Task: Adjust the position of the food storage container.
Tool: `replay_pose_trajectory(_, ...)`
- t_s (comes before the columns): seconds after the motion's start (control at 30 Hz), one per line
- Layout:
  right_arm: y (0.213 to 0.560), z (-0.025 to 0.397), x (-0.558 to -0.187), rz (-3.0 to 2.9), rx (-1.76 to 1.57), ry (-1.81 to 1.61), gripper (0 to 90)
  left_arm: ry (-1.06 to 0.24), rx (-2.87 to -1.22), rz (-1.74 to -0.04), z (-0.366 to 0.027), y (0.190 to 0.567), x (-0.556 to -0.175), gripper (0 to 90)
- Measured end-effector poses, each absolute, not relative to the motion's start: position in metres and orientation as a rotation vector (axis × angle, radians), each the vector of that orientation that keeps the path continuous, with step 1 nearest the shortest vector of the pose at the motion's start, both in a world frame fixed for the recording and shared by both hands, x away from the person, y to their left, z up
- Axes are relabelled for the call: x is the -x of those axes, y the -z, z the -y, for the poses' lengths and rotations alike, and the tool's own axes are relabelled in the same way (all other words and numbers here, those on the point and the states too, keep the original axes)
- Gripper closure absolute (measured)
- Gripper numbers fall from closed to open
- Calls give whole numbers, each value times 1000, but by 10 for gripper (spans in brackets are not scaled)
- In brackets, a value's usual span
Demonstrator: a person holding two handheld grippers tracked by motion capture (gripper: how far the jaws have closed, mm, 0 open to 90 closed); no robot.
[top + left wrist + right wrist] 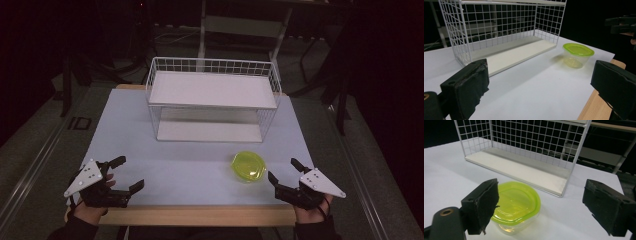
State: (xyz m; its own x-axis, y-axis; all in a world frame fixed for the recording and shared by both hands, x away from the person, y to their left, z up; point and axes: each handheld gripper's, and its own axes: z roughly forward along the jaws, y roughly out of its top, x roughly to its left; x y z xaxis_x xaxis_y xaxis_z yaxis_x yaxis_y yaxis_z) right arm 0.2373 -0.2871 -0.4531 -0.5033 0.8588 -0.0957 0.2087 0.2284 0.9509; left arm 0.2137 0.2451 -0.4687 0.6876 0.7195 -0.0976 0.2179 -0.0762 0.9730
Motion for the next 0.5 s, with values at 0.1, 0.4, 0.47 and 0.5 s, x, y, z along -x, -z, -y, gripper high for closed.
replay_pose_trajectory(0.1,451,285,-233,-1858,-963,-1291,127,-494,-1617,-780,-247,468,-213,23)
replay_pose_trajectory(0.4,435,286,-225,-1830,-894,-1306,115,-504,-1609,-780,-247,468,-212,23)
replay_pose_trajectory(0.47,432,287,-226,-1829,-906,-1314,115,-501,-1608,-780,-247,468,-212,23)
replay_pose_trajectory(0.5,428,287,-229,-1846,-918,-1294,115,-501,-1608,-780,-247,467,-211,23)
